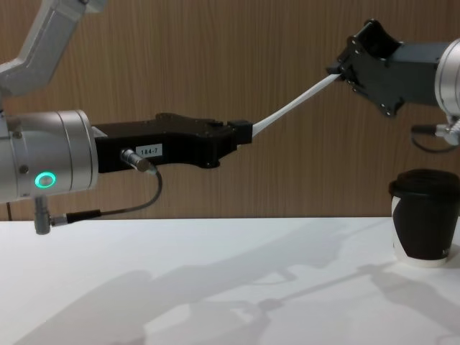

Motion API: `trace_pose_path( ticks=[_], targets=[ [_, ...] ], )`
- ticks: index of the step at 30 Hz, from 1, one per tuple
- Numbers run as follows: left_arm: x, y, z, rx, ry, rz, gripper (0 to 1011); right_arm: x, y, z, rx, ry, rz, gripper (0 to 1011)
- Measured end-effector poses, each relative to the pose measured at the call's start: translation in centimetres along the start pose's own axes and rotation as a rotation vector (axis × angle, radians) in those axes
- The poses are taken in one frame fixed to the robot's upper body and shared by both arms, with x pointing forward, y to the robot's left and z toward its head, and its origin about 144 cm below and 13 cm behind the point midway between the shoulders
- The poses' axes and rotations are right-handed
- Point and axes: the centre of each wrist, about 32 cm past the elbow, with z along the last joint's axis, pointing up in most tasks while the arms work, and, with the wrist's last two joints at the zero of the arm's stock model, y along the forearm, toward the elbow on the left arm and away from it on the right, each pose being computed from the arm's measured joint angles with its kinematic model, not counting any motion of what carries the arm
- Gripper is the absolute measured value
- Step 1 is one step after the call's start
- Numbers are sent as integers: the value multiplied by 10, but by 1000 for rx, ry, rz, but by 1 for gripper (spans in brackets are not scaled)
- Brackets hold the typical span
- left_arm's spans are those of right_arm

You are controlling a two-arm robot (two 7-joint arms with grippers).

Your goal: Pick up the straw with one hand, pass it to the other hand, and insert it into the cup.

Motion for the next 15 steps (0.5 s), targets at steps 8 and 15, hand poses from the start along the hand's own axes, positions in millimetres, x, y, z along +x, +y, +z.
trace_pose_path(
  ticks=[8,15],
  targets=[
    [0,0,0,0,0,0,8,0,0,0,0,0,0,4],
    [0,0,0,0,0,0,7,0,0,0,0,0,0,4]
  ],
)
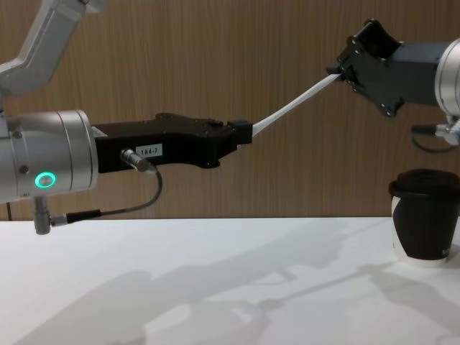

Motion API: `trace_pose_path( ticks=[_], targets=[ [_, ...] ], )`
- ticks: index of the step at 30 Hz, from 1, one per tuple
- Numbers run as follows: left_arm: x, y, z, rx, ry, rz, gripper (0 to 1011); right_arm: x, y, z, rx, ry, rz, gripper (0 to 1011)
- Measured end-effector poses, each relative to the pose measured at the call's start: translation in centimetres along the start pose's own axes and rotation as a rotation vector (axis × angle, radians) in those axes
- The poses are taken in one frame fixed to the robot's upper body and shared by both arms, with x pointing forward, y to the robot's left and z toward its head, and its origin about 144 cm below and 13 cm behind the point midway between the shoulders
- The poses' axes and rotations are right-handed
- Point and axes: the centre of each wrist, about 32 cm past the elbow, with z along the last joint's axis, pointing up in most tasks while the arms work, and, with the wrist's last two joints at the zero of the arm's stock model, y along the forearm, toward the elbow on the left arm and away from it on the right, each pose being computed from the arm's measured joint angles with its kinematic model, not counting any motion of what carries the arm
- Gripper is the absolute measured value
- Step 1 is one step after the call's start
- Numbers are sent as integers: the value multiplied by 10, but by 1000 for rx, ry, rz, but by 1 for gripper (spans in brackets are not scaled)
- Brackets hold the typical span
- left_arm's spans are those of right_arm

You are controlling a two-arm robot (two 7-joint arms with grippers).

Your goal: Pick up the straw with one hand, pass it to the other hand, and insert it into the cup.

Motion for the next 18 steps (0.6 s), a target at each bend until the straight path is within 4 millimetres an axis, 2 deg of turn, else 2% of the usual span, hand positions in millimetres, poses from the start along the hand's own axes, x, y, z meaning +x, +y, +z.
trace_pose_path(
  ticks=[3,7,8,9,11,14,15,18],
  targets=[
    [0,0,0,0,0,0,42,0,0,0,0,0,0,4],
    [0,0,0,0,0,0,157,0,0,0,0,0,0,4],
    [0,0,0,0,0,0,212,0,0,0,0,0,0,4],
    [0,0,0,0,0,0,212,0,0,0,0,0,0,4],
    [0,0,0,0,0,0,302,0,0,0,0,0,0,4],
    [0,0,0,0,0,0,359,0,0,0,0,0,0,4],
    [0,0,0,0,0,0,428,0,0,0,0,0,0,4],
    [0,0,0,0,0,0,490,0,0,0,0,0,0,5]
  ],
)
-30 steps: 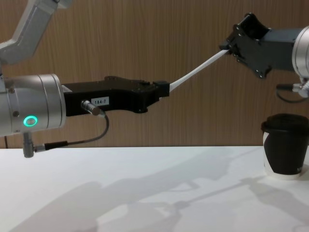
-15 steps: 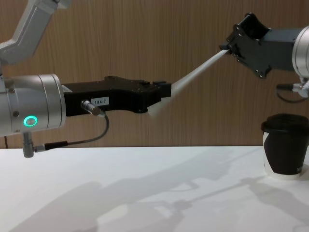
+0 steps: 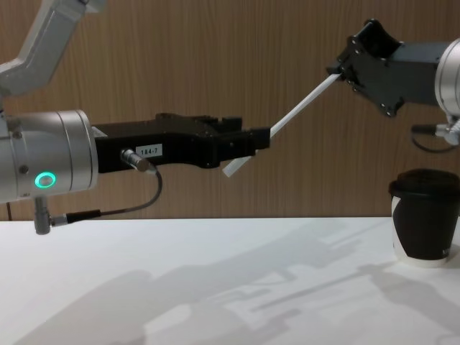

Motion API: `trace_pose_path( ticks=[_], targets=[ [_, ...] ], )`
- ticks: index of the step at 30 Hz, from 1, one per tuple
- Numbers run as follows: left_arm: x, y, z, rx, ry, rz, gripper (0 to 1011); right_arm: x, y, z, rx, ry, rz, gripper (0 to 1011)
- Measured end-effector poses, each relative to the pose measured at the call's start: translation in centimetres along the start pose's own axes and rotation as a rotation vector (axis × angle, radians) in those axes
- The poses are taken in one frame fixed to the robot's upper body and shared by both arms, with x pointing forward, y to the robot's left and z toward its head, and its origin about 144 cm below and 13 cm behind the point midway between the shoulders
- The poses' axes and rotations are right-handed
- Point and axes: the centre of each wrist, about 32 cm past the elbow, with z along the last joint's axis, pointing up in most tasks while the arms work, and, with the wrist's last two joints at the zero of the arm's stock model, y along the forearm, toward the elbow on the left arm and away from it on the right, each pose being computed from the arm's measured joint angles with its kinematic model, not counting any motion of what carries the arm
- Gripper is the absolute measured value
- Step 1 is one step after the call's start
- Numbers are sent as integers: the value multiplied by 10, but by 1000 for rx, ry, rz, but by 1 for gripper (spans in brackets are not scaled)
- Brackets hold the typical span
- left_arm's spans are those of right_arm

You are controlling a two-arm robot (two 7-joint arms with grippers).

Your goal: Pick up the straw with one hand, pass it to the other hand, and insert it into the cup.

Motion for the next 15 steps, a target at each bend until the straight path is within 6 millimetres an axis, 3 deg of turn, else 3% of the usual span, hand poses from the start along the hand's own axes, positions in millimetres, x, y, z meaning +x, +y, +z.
trace_pose_path(
  ticks=[15],
  targets=[
    [0,0,0,0,0,0,977,0,0,0,0,0,0,4]
  ],
)
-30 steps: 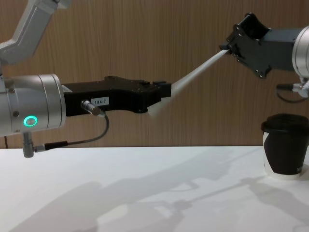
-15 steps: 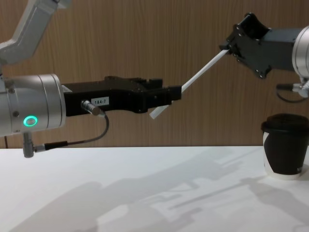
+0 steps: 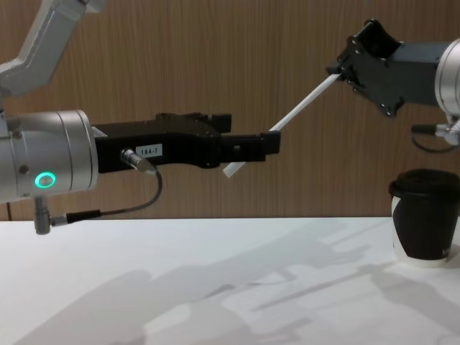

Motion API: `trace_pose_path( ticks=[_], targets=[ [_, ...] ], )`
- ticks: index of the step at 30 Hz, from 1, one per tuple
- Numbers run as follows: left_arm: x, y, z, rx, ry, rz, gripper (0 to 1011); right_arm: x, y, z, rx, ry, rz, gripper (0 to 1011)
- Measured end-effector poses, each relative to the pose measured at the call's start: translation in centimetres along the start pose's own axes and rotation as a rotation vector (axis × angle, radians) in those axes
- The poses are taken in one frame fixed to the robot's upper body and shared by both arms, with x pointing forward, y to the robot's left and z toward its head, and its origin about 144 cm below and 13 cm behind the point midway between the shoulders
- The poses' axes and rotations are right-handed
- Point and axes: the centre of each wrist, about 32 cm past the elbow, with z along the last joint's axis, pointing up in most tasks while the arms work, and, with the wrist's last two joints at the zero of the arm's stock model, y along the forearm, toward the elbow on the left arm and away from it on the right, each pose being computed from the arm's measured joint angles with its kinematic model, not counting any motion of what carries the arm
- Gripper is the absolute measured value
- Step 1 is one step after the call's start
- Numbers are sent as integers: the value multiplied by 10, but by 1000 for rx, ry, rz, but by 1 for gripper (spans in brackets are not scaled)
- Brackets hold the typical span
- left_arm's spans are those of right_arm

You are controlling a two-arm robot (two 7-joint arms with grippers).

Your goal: Pick up the straw with one hand, pass it to the other hand, and insert it into the cup.

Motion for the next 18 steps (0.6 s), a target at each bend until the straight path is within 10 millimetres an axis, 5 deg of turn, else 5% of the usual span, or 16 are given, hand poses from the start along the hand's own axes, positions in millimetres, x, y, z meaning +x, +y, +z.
trace_pose_path(
  ticks=[18],
  targets=[
    [0,0,0,0,0,0,1003,0,4,8,-15,-45,17,4]
  ],
)
